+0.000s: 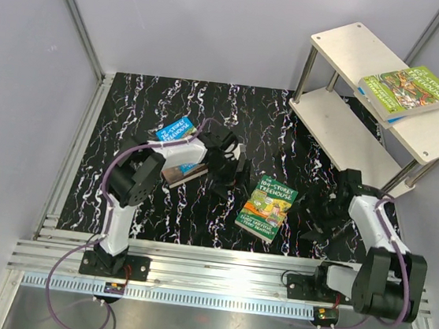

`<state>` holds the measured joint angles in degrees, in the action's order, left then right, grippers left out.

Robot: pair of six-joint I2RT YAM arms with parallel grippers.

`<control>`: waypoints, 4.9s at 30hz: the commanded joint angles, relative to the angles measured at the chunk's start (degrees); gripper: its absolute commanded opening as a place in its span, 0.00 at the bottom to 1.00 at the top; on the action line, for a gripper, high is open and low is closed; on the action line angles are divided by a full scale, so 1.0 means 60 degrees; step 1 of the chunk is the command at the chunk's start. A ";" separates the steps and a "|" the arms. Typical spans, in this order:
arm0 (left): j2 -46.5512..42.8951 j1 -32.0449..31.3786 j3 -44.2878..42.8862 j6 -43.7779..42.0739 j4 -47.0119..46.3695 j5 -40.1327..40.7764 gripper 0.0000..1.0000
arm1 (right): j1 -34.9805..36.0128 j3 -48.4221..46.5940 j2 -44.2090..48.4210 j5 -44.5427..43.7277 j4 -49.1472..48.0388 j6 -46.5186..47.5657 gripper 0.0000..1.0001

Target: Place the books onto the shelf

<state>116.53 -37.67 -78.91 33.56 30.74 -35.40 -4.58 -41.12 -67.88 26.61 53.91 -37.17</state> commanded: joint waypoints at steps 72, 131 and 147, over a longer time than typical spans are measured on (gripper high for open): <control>-0.1405 0.0536 0.3529 0.3779 -0.6030 -0.1321 0.84 | 0.3473 -0.0709 -0.1359 0.2283 -0.4406 -0.3998 0.00; -0.3557 0.1971 0.0701 1.2848 -1.2975 -0.1571 0.00 | 0.3341 -0.5069 0.1366 0.2025 -0.5515 -0.3357 1.00; -0.3338 0.2191 -0.1261 1.2864 -1.1672 -0.2332 0.00 | 0.3268 -0.6577 0.1762 0.2802 -0.5222 -0.3065 1.00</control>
<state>98.61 -24.80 -82.04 109.49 -37.41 -46.78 15.33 -75.70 -58.57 41.78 24.75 -57.17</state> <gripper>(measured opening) 0.276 0.994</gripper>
